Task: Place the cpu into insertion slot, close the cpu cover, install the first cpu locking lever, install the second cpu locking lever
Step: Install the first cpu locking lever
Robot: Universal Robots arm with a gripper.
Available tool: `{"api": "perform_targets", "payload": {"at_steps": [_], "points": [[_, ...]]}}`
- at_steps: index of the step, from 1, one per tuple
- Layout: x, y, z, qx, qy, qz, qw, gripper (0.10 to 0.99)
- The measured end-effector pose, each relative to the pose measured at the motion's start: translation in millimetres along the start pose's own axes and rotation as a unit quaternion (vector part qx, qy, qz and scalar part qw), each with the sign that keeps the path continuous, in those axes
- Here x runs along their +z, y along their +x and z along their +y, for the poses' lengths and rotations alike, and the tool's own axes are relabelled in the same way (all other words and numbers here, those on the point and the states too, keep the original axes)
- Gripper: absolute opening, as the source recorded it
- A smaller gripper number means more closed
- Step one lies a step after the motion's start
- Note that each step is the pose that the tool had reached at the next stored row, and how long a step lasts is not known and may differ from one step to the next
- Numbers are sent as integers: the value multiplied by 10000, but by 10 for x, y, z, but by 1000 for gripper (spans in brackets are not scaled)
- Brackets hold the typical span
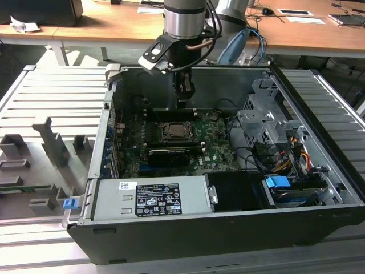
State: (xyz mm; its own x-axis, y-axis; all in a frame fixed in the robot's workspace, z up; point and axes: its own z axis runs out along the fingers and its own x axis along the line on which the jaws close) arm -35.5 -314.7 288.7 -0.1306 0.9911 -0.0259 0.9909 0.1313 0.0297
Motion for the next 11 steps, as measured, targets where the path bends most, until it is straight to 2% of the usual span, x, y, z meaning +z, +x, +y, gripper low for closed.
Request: {"api": "perform_targets", "payload": {"at_steps": [3,6,11], "points": [[0,0,0,-268,-6,1,9996,106],[0,0,0,-551,-13,9,9985,106],[0,0,0,-945,-24,20,9955,106]]}}
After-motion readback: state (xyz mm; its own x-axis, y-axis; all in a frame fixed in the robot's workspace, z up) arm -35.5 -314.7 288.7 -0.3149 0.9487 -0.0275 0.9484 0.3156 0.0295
